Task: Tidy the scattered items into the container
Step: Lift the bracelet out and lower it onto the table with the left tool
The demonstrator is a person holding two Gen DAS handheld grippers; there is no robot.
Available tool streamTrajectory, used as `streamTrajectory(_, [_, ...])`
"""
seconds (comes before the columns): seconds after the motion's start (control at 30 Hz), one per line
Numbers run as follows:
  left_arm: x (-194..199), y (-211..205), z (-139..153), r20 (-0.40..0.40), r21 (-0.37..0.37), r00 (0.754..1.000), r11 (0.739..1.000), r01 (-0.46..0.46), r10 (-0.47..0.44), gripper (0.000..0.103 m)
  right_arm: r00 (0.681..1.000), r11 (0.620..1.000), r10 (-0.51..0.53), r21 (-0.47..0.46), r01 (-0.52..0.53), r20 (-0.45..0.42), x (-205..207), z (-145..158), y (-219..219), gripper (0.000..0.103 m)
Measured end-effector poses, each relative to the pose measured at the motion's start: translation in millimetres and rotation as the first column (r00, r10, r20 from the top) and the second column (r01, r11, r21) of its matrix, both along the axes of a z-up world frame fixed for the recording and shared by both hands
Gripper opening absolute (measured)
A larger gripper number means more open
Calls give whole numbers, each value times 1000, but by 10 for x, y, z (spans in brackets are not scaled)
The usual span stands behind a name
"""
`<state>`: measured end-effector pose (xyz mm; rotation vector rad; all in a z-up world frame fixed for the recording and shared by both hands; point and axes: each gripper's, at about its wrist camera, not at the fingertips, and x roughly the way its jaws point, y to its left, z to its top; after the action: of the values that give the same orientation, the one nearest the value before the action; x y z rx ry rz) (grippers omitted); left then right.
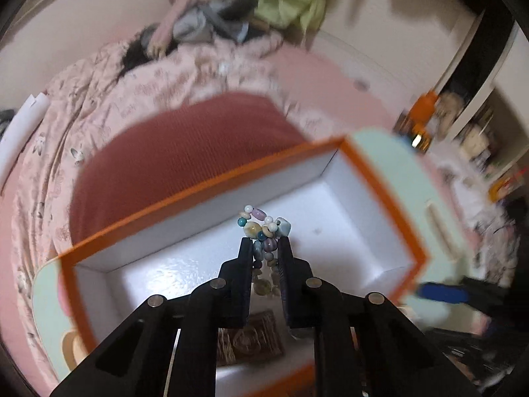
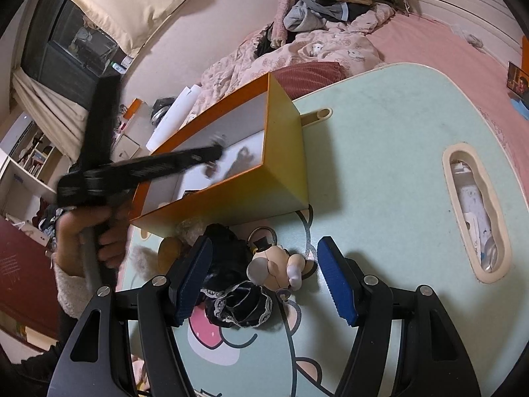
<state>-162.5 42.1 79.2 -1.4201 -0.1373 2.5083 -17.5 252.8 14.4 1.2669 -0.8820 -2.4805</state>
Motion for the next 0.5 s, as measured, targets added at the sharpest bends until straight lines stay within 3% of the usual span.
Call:
streamTrajectory(0.13, [466, -251, 444, -121, 95, 992, 995, -9, 21, 14, 1000, 1000, 1, 0, -1, 0, -1, -1, 2, 66])
streamTrajectory(0.23, [868, -424, 546, -154, 122, 987, 992, -23, 42, 14, 1000, 1000, 0, 2, 0, -5, 1, 4, 2, 66])
streamTrajectory(0.37, [1330, -588, 372, -123, 114, 989, 991, -66, 81, 14, 1000, 1000, -1, 2, 1, -6, -11, 1, 1, 66])
streamTrajectory(0.5, [1653, -650, -9, -33, 113, 994, 988, -104, 109, 14, 1000, 1000, 10, 12, -10, -7, -24, 12, -36, 66])
